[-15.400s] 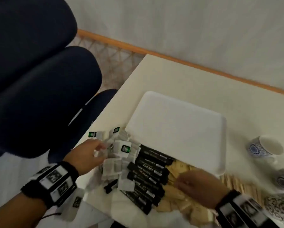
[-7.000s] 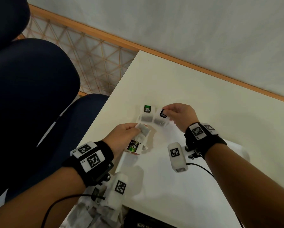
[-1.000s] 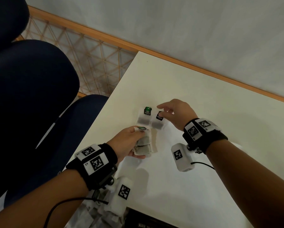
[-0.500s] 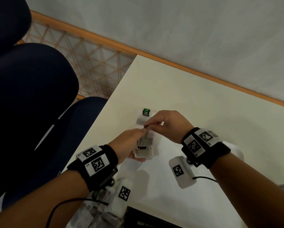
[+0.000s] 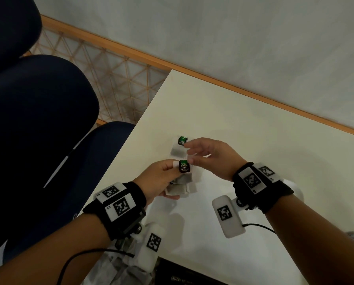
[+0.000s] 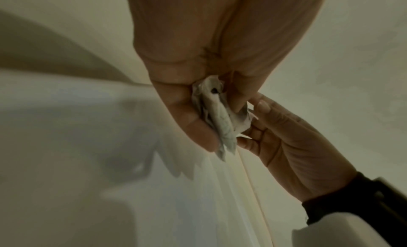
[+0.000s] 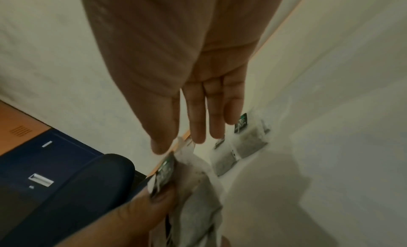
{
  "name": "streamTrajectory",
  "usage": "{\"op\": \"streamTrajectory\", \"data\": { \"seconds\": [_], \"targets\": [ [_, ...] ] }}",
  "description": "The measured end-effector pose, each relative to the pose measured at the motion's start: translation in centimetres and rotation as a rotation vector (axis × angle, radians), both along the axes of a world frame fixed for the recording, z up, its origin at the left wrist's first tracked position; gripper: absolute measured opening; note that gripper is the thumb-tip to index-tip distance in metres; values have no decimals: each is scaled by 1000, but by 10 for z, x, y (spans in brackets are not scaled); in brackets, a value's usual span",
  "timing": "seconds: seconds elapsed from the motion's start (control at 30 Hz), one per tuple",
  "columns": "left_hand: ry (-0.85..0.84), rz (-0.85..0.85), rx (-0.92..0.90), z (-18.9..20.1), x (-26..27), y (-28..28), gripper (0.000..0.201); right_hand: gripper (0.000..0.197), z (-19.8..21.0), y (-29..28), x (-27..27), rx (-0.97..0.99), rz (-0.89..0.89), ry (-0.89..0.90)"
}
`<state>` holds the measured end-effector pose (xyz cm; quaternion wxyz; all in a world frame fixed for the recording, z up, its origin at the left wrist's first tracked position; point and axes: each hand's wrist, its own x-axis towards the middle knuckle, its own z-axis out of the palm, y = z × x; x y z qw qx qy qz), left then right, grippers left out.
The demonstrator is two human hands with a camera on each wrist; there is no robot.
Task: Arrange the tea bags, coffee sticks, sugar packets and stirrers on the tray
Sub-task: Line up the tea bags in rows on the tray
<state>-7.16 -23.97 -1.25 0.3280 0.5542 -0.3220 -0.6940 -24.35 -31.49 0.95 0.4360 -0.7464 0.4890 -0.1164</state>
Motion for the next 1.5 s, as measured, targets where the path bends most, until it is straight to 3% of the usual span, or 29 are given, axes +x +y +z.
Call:
{"op": "streamTrajectory", "data": {
  "seconds": [0.07, 0.13, 0.27, 0.4, 0.5, 0.63, 0.83, 0.97, 1.2, 1.3, 1.5],
  "targets": [
    [3, -11, 2, -1, 0, 0, 29, 39, 2, -1, 2, 55, 60, 62],
    [-2, -16, 2, -1, -1, 0, 32, 27, 5, 0, 5, 48, 79, 83],
    [17, -14, 8, 0, -1, 1, 19, 7, 10, 1, 8, 59, 40, 23],
    [49, -9, 11, -1, 0, 2, 22, 20, 14, -1, 9, 149, 69, 43],
    [36, 27, 23, -2, 2, 3, 24, 17, 15, -2, 11, 137, 108, 70],
    [-1, 43, 63, -4, 4, 3, 11, 13, 16, -9, 9, 47, -4, 21],
    [-3, -39, 102, -2, 7, 4, 39, 15, 9, -13, 18, -92, 40, 104],
    [-18, -55, 104, -6, 12, 6, 46, 16, 5, -14, 29, -87, 60, 114],
    [-10, -184, 150, -8, 21, 8, 44, 17, -10, -27, 42, -82, 105, 215],
    [-1, -157, 137, -10, 23, 7, 42, 19, -16, -36, 44, -104, 103, 281],
    [10, -95, 106, -9, 23, 3, 27, 22, -17, -47, 43, -140, 49, 242]
  ]
}}
